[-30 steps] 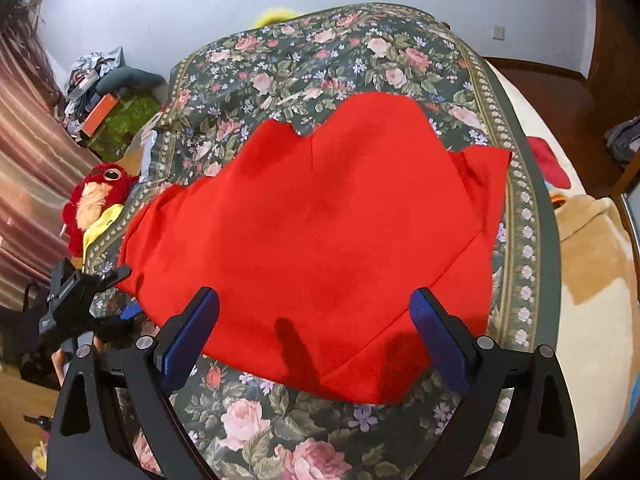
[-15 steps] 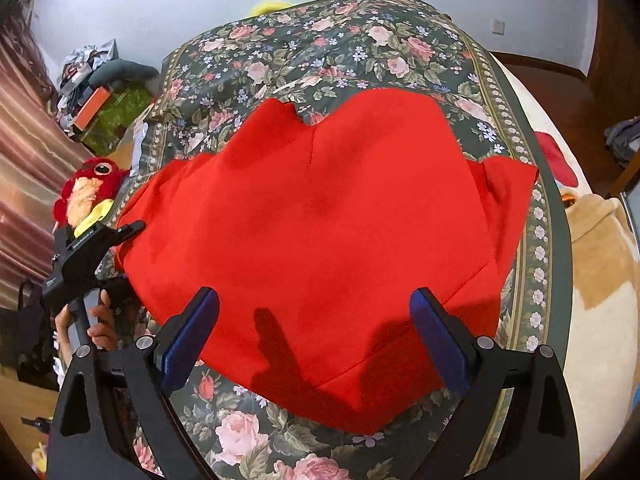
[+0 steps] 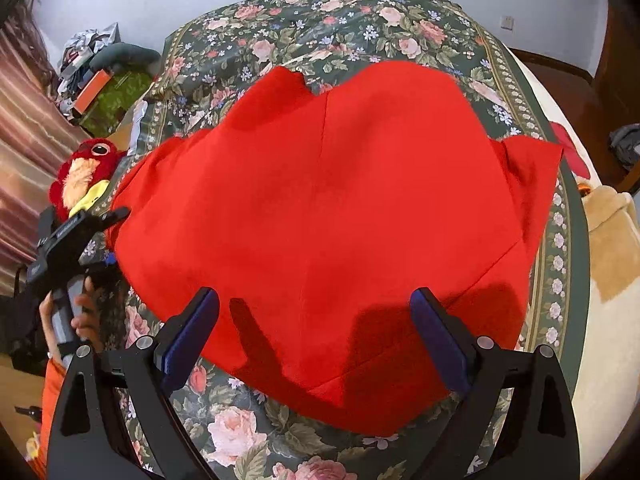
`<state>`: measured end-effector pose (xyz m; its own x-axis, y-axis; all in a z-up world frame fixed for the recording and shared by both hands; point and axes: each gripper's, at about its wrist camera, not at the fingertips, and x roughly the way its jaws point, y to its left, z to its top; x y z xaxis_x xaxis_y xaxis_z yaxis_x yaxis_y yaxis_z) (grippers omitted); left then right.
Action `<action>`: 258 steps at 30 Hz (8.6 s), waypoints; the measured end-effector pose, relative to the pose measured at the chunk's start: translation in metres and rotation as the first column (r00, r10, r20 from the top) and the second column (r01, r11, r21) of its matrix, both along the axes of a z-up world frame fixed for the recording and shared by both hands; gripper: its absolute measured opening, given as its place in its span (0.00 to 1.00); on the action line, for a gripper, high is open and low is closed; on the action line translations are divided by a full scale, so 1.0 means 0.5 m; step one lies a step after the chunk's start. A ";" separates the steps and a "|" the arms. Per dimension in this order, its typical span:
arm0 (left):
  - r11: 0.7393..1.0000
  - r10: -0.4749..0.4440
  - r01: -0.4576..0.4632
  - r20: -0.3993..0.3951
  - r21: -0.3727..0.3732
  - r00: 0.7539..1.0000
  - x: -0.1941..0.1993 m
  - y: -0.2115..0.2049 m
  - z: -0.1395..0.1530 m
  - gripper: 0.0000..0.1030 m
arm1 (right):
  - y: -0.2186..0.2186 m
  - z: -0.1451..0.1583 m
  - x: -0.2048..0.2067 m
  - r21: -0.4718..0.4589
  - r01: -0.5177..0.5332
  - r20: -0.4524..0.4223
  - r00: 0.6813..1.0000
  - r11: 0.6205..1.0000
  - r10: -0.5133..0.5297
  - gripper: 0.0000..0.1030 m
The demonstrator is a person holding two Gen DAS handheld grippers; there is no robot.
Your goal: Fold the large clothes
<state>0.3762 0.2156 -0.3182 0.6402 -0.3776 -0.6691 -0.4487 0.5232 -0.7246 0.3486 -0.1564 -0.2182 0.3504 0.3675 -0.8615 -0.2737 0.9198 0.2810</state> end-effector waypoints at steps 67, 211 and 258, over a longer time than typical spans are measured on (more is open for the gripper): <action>0.504 -0.711 0.645 -0.148 0.574 0.687 -0.153 -0.592 0.268 0.60 | -0.205 0.076 -0.139 0.072 0.167 0.021 0.985 0.983 -0.169 0.95; 0.907 -0.409 0.371 0.208 0.197 0.889 -0.106 -0.020 0.307 0.48 | 0.261 0.140 0.060 0.350 -0.207 0.001 0.975 0.913 0.220 0.32; 0.792 -0.187 0.274 -0.210 0.545 0.960 -0.154 0.038 0.142 0.89 | 0.356 0.022 -0.001 -0.106 -0.274 0.013 0.961 0.956 0.277 0.76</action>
<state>0.2992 0.2347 -0.2471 0.4678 -0.0303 -0.8833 -0.3344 0.9191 -0.2085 0.3481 0.0216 -0.2072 0.2725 0.3633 -0.8909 -0.5266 0.8313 0.1779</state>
